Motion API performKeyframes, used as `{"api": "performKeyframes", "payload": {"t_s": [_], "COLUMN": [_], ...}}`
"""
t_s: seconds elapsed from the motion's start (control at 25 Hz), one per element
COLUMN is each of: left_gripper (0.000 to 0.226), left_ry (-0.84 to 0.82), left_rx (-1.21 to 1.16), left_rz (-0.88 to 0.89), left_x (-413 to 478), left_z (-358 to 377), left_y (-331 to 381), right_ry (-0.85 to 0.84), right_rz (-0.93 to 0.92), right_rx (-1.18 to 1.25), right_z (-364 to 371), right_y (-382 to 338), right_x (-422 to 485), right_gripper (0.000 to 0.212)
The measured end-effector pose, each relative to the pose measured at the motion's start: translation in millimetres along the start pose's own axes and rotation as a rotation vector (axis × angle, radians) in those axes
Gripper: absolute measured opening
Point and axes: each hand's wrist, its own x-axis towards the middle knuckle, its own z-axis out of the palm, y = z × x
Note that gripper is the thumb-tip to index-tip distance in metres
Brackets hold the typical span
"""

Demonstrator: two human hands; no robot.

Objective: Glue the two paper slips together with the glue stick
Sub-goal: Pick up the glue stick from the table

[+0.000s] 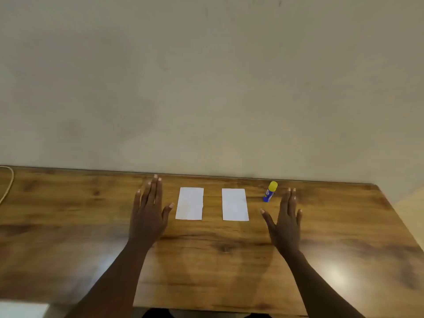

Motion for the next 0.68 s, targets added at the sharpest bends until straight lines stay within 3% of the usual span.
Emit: {"api": "performKeyframes", "payload": {"t_s": [0.24,0.48,0.68], "left_gripper": [0.08,0.091,0.059], "left_ry": [0.033,-0.076,-0.007], "left_rx": [0.031,0.021,-0.205], "left_rz": [-0.026,-0.017,-0.064], "left_x": [8.4,16.5,50.4], "left_z": [26.0,37.0,15.8], "left_y": [2.0,1.9,25.2], "right_ry": [0.111,0.2,0.185], "right_rz": [0.179,0.249,0.181], "right_rx": [0.296,0.38,0.425], "right_z": [16.6,21.7,5.9], "right_y": [-1.7,-6.6,-27.7], "right_x": [33.3,58.2,64.6], "right_gripper": [0.073,0.028,0.017]}}
